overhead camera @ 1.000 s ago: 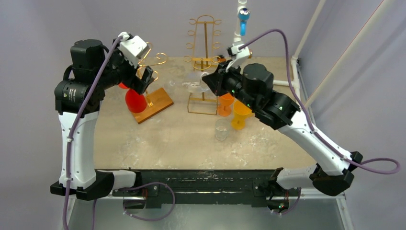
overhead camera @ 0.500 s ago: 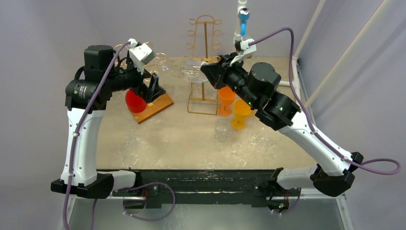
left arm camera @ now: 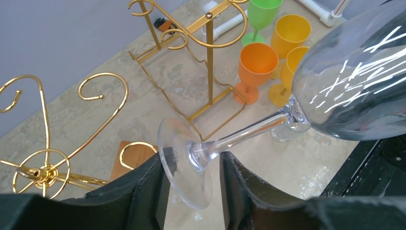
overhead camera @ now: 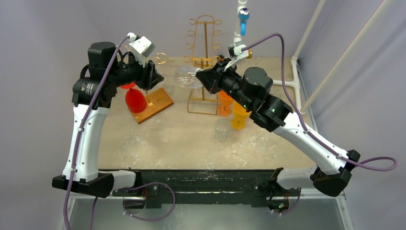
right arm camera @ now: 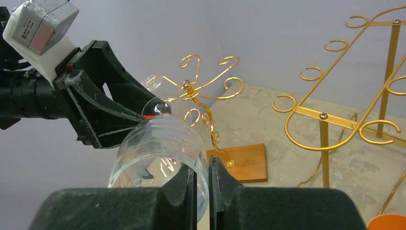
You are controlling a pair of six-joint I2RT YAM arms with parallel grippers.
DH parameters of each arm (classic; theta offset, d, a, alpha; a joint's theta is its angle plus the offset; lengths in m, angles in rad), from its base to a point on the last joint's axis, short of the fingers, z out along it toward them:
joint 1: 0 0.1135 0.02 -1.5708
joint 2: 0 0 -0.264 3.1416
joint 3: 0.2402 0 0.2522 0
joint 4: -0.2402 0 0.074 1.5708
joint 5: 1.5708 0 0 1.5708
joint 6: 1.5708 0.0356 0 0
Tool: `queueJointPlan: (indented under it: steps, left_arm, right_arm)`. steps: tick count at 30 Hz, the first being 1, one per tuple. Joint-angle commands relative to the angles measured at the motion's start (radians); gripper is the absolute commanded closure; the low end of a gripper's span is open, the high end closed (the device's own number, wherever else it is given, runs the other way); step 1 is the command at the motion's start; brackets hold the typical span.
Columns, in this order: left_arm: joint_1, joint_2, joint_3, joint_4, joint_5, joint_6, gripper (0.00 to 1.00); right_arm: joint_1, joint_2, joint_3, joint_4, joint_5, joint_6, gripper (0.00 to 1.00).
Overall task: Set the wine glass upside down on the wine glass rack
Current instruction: Turn the wine glass upside down at the wine rack.
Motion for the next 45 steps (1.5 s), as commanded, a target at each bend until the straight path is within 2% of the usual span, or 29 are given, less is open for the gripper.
queueJointPlan:
  steps: [1,5,7,11,16,19,26,30,33,38,41,45]
  left_arm:
    - [0.000,-0.002,0.001,0.057,-0.034,-0.056,0.64]
    - [0.000,0.008,0.022,0.046,-0.030,-0.040,0.89]
    - [0.000,0.013,0.038,0.037,-0.031,-0.027,1.00]
    - [0.000,0.020,0.068,0.031,-0.044,-0.012,1.00]
    - [0.000,0.017,0.100,0.048,-0.065,0.013,1.00]
    - [0.000,0.014,0.116,0.072,-0.103,0.059,1.00]
    - [0.000,-0.031,0.087,0.181,-0.187,0.225,1.00]
    - [0.000,-0.111,-0.021,0.315,-0.159,0.338,1.00]
    - [-0.001,-0.181,-0.096,0.408,-0.092,0.410,1.00]
    - [0.000,-0.224,-0.119,0.415,0.014,0.504,1.00]
    - [0.000,-0.277,-0.178,0.435,0.093,0.611,1.00]
    - [0.000,-0.320,-0.232,0.446,0.164,0.704,1.00]
  right_arm:
    - [-0.001,-0.063,-0.030,0.133,-0.034,0.037,1.00]
    - [0.000,-0.082,-0.083,0.191,-0.047,0.049,1.00]
    - [-0.001,-0.084,-0.096,0.196,-0.059,0.053,0.93]
    - [-0.001,-0.087,-0.113,0.185,-0.112,0.060,0.78]
    - [-0.001,-0.098,-0.133,0.143,-0.134,0.033,0.41]
    - [-0.002,-0.111,-0.136,0.070,-0.158,0.003,0.30]
    - [-0.008,-0.159,-0.137,-0.136,-0.139,-0.111,0.14]
    - [-0.026,-0.154,-0.071,-0.258,-0.141,-0.173,0.05]
    - [-0.032,-0.124,0.005,-0.308,-0.211,-0.201,0.02]
    - [-0.032,-0.008,0.187,-0.374,-0.400,-0.237,0.01]
    - [-0.032,0.098,0.309,-0.426,-0.512,-0.258,0.01]
    - [-0.032,0.187,0.383,-0.458,-0.617,-0.274,0.01]
